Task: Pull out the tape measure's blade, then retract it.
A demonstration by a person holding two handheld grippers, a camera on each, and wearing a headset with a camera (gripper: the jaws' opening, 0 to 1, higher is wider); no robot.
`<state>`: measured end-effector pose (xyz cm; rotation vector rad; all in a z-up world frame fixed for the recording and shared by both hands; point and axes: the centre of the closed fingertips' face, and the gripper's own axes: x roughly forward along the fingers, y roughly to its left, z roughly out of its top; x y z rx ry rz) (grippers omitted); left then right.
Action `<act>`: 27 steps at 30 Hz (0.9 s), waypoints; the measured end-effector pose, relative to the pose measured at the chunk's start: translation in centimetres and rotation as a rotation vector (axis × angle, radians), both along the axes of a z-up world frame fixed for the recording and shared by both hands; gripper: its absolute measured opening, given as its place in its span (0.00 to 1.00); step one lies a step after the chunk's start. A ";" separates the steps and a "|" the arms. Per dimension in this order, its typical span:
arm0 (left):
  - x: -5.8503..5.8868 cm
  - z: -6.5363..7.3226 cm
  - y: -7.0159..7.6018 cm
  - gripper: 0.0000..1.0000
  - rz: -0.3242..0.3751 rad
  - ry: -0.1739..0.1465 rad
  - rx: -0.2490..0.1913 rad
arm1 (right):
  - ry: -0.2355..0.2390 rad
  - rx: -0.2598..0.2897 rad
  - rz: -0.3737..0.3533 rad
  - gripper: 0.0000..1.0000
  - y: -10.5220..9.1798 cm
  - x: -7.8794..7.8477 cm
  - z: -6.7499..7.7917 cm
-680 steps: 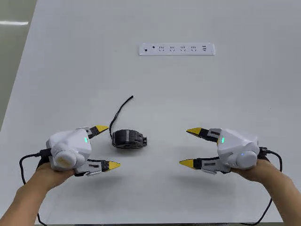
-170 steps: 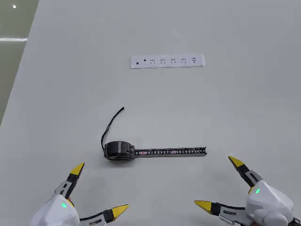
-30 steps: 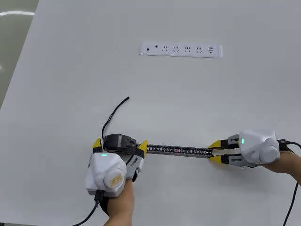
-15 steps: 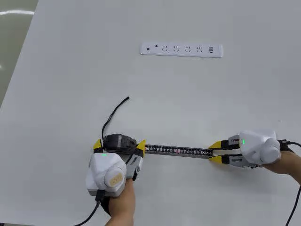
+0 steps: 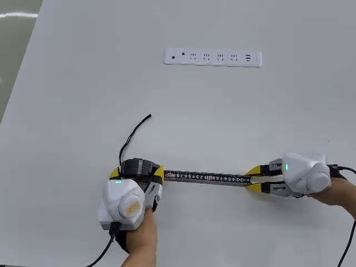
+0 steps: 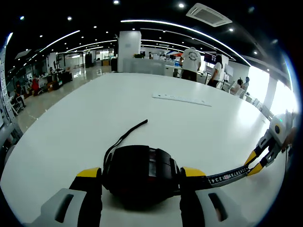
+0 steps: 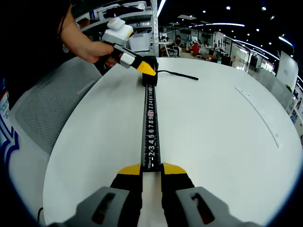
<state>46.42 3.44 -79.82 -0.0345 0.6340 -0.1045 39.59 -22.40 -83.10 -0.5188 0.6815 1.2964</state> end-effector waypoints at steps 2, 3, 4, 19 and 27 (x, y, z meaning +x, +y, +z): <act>0.0 0.0 0.0 0.64 0.003 0.000 -0.004 | -0.001 0.000 -0.001 0.14 0.0 0.0 0.0; 0.0 0.0 0.0 0.64 0.003 0.001 -0.002 | 0.000 0.000 -0.001 0.14 0.0 0.0 0.0; 0.0 0.0 0.0 0.64 0.004 0.003 -0.001 | 0.000 0.000 -0.001 0.14 0.0 0.0 0.0; 0.1 -0.1 0.0 0.61 0.001 0.026 0.019 | 0.001 -0.004 -0.004 0.13 -0.1 0.1 -0.1; -0.1 -0.1 0.1 0.58 -0.011 0.033 0.046 | -0.004 -0.014 -0.002 0.13 -0.3 -0.1 0.0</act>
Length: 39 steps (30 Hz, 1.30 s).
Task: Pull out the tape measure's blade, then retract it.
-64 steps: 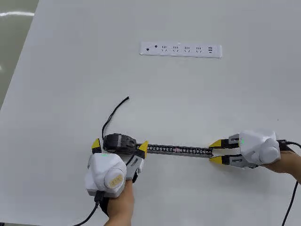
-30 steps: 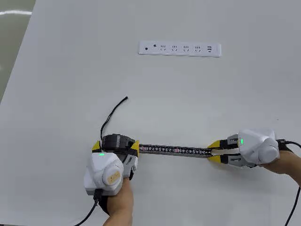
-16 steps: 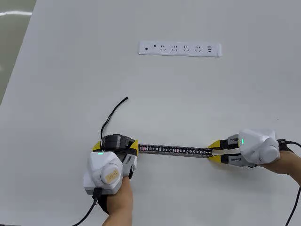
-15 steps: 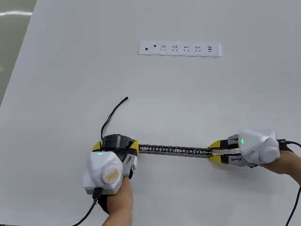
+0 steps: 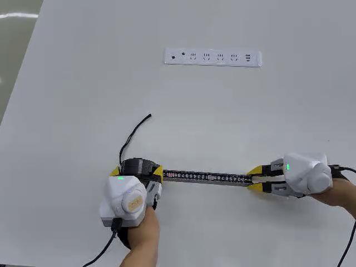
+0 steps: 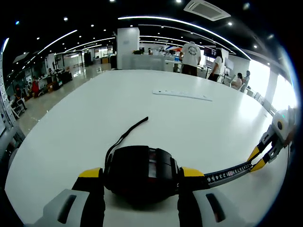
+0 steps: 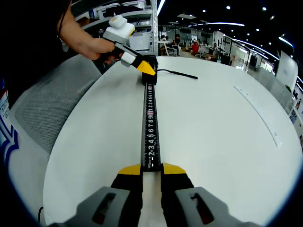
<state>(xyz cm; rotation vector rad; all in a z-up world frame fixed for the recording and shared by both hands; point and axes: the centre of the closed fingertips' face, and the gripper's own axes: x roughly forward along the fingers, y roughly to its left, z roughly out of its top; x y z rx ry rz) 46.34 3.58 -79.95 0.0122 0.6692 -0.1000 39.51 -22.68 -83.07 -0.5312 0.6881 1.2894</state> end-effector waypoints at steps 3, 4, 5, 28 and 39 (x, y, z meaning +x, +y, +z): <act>0.0 0.0 0.0 0.58 -0.004 -0.001 0.007 | 0.001 -0.002 0.000 0.13 0.0 0.0 0.0; 0.0 0.0 0.0 0.58 -0.006 -0.001 0.008 | 0.001 -0.002 0.001 0.13 0.0 0.0 0.0; 0.0 0.1 0.0 0.58 -0.005 0.000 0.007 | 0.001 -0.003 0.001 0.13 0.0 0.0 0.0; 0.0 0.0 0.1 0.57 -0.009 0.040 -0.040 | -0.008 -0.008 0.006 0.13 0.5 -0.2 0.2; 0.0 0.0 0.2 0.58 -0.008 0.050 -0.055 | -0.015 0.002 0.014 0.13 1.5 0.0 0.5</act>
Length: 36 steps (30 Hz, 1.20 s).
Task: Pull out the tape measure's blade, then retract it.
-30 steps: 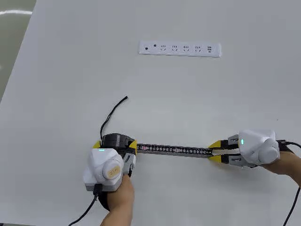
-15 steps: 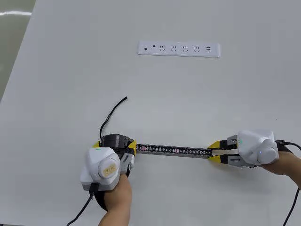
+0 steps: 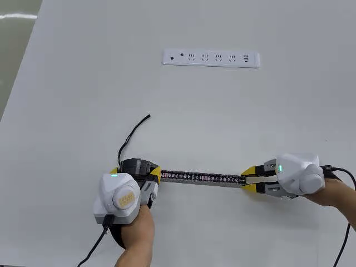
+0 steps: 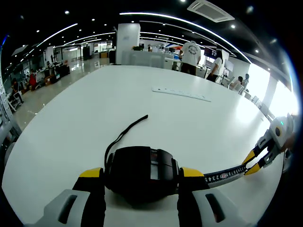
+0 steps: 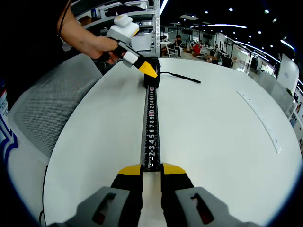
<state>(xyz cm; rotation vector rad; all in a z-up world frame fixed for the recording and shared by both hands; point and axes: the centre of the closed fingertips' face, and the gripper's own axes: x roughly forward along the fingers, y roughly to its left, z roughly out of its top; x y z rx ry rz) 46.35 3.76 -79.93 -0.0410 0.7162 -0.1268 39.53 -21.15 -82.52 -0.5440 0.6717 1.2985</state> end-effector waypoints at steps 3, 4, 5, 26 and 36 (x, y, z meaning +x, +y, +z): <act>0.0 0.0 0.0 0.58 -0.002 0.001 -0.004 | -0.001 0.005 0.002 0.13 0.3 0.0 0.0; 0.0 0.0 0.0 0.58 -0.003 0.002 -0.005 | -0.002 0.006 0.002 0.13 0.5 0.1 0.0; 0.0 0.0 0.0 0.58 -0.003 0.002 -0.005 | -0.003 0.005 0.004 0.13 0.5 0.1 0.0; -0.1 0.1 0.0 0.58 -0.003 0.007 -0.011 | -0.011 0.014 0.017 0.13 2.4 0.3 0.3; 0.0 0.1 0.0 0.58 -0.006 0.010 -0.010 | -0.016 0.016 0.021 0.13 3.1 0.7 0.1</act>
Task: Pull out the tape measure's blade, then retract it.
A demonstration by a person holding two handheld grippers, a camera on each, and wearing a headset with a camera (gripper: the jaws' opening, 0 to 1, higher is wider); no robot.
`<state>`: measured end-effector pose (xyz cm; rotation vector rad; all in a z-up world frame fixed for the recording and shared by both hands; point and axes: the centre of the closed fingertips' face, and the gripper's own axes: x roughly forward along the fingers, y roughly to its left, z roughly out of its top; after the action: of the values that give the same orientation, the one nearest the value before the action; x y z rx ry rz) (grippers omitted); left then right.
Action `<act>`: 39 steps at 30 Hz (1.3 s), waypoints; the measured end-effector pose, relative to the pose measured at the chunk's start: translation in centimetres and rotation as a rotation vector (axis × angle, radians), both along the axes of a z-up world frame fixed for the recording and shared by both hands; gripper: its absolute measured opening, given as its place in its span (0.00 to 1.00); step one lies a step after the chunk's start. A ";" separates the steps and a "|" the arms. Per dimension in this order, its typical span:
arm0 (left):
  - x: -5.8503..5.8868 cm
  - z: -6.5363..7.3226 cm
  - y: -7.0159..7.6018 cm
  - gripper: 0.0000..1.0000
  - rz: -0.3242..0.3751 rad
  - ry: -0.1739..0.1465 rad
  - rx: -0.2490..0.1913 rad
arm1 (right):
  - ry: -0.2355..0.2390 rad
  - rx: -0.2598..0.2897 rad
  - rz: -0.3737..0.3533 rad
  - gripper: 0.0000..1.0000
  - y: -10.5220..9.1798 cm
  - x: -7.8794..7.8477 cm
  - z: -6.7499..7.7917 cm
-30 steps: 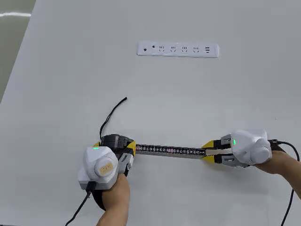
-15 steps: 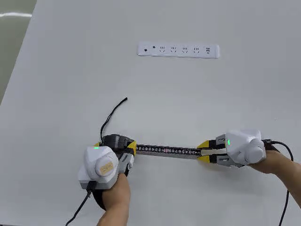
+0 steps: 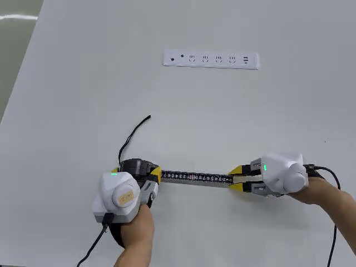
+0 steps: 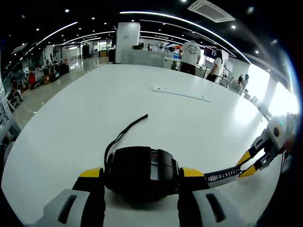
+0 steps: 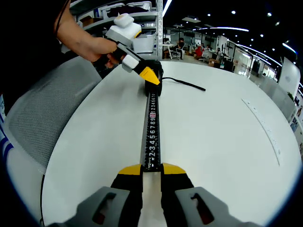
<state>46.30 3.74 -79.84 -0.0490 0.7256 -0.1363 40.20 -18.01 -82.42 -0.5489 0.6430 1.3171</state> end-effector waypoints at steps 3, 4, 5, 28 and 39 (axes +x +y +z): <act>0.0 0.0 0.0 0.58 -0.003 0.000 0.004 | 0.001 0.000 -0.001 0.13 0.2 0.1 -0.1; 0.0 0.0 0.0 0.58 -0.004 -0.001 0.005 | 0.000 -0.002 0.000 0.13 0.2 0.1 -0.1; 0.0 0.0 -0.1 0.58 -0.005 0.000 0.006 | 0.001 0.001 0.000 0.13 0.3 0.1 -0.1; 0.0 -0.1 0.1 0.58 -0.012 0.006 0.003 | -0.003 0.019 0.013 0.13 2.5 0.7 -0.1; 0.0 0.0 0.0 0.58 -0.012 0.008 -0.003 | -0.005 0.026 0.014 0.13 3.4 0.9 -0.1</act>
<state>46.26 3.77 -79.88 -0.0477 0.7339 -0.1490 41.15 -14.57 -82.47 -0.5359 0.6179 1.3348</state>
